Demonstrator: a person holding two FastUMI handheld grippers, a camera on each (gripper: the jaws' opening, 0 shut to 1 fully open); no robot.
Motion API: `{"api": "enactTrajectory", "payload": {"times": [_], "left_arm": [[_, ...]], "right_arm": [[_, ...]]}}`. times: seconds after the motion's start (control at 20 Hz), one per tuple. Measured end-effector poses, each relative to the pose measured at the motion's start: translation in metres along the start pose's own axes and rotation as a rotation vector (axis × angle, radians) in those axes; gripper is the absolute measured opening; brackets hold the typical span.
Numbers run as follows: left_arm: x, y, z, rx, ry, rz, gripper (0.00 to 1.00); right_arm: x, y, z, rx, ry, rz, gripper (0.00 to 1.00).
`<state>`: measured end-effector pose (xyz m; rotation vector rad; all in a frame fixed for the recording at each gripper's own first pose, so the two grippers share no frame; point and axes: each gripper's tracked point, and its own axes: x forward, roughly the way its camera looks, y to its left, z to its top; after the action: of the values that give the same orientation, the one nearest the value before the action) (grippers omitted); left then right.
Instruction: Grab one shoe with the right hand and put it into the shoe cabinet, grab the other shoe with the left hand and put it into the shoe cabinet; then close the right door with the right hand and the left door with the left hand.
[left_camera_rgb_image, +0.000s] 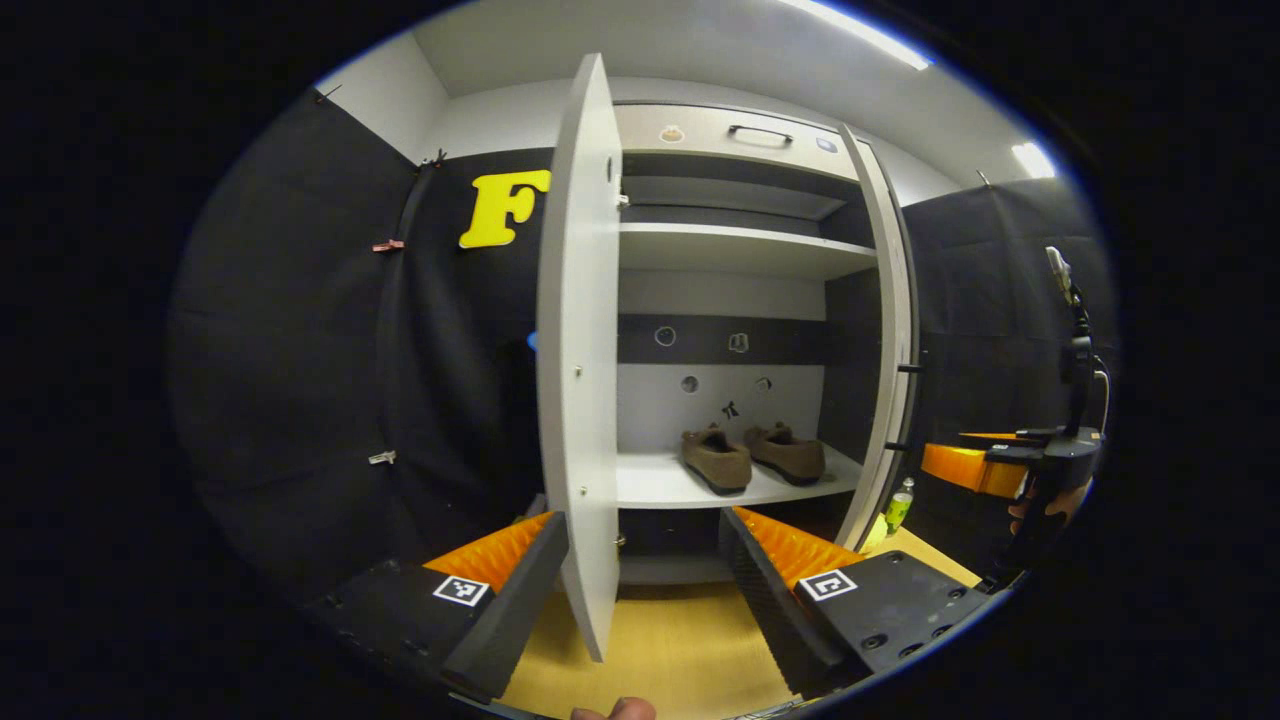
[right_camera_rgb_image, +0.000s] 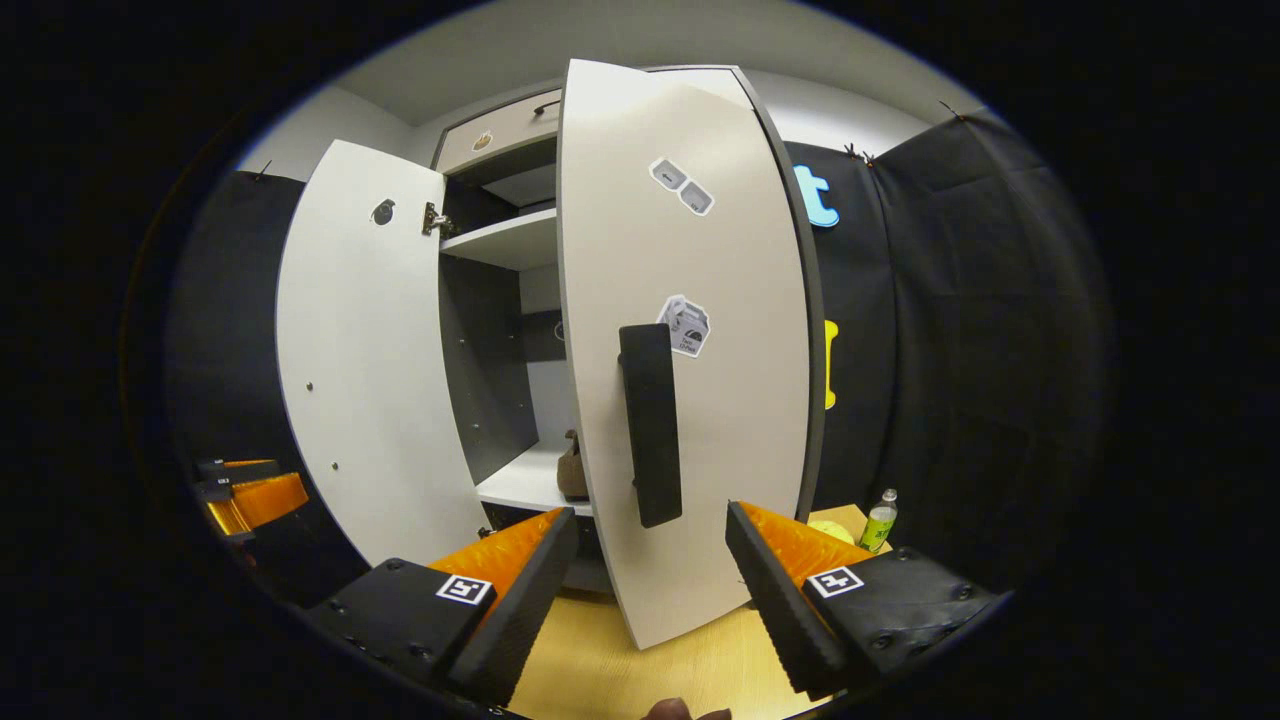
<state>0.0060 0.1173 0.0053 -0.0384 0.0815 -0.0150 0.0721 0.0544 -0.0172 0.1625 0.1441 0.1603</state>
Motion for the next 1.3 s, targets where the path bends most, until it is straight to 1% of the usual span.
{"api": "enactTrajectory", "payload": {"times": [0.25,0.4,0.5,0.6,0.85,0.9,0.95,1.1,1.3], "left_arm": [[0.003,0.074,0.021,0.008,-0.055,0.137,0.97],[0.019,0.112,0.028,0.035,-0.072,0.211,0.97],[0.037,0.127,0.028,0.049,-0.074,0.235,0.97],[0.056,0.136,0.024,0.041,-0.062,0.234,0.96],[0.086,0.132,-0.003,-0.060,0.000,0.212,0.96],[0.088,0.132,-0.003,-0.069,-0.005,0.221,0.96],[0.088,0.131,-0.002,-0.060,-0.009,0.225,0.94],[0.085,0.125,0.000,-0.012,-0.020,0.250,0.95],[0.079,0.105,0.000,-0.024,-0.015,0.215,0.94]], "right_arm": [[-0.008,0.002,-0.005,0.007,0.009,0.003,0.98],[-0.009,0.007,-0.003,0.012,0.008,0.007,0.98],[-0.012,0.009,-0.005,0.007,0.010,0.011,0.98],[-0.014,0.011,-0.005,0.003,0.010,0.015,0.98],[-0.016,0.011,0.000,0.022,0.004,0.019,0.98],[-0.017,0.011,0.002,0.029,0.002,0.021,0.98],[-0.017,0.011,0.004,0.033,-0.002,0.022,0.98],[-0.017,0.009,0.005,0.036,-0.003,0.026,0.98],[-0.020,0.005,0.005,0.046,-0.005,0.031,0.98]]}}
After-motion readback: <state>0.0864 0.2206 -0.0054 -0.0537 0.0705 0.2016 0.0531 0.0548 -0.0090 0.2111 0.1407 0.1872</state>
